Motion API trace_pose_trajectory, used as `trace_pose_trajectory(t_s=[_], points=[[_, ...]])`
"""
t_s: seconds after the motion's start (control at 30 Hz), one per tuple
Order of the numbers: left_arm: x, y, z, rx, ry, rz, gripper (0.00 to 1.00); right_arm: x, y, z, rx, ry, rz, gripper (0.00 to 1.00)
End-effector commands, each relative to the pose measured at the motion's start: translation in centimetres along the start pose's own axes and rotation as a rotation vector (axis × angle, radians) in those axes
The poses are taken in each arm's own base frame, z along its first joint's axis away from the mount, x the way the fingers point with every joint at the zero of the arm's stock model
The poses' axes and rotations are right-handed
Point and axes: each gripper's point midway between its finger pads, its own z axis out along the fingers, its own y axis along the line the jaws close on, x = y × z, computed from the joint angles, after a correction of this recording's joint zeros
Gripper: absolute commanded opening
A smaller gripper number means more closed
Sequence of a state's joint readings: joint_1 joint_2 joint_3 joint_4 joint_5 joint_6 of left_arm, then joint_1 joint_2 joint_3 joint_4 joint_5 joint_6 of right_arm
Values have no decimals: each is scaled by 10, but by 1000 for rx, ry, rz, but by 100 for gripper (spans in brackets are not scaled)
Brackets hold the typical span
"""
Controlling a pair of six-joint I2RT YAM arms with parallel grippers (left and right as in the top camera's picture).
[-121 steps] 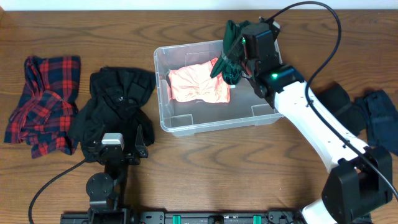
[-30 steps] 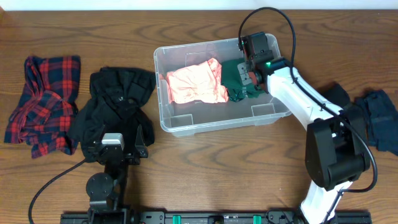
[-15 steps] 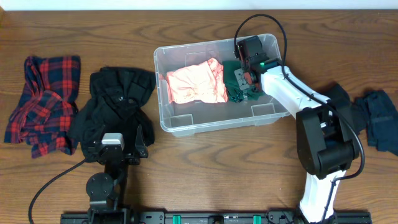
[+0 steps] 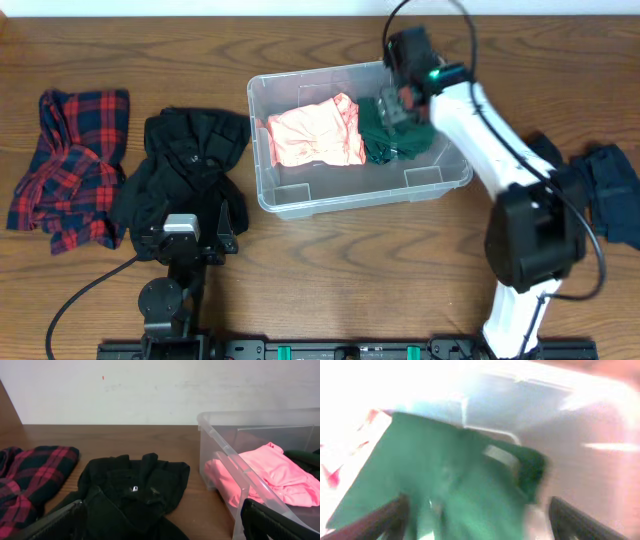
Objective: Pack container
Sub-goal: 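Move the right gripper to the black folded garment and grasp it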
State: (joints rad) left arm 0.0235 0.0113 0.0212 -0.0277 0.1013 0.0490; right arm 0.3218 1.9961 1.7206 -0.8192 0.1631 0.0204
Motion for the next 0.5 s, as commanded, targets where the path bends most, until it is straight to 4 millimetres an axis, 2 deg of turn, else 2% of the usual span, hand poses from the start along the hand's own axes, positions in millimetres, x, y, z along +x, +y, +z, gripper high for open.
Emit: trace_pose_trajectory(t_s=[0.0,0.13,0.23,0.37,0.47], points=[[16,-1,1,11,47,-5,98,-29,-24,-67,-36,-109,114,99],[16,-1,1,11,47,-5,98,-5,-51,-105,-73,-52,222,99],[16,-1,1,11,47,-5,98,24,-76,-132,-96,14,323,99],[16,-1,1,11,47,-5,98,69,-123,-164,-26,87,506,99],[16,-1,1,11,47,-5,98,106,-159,-178,78,139,680,99]])
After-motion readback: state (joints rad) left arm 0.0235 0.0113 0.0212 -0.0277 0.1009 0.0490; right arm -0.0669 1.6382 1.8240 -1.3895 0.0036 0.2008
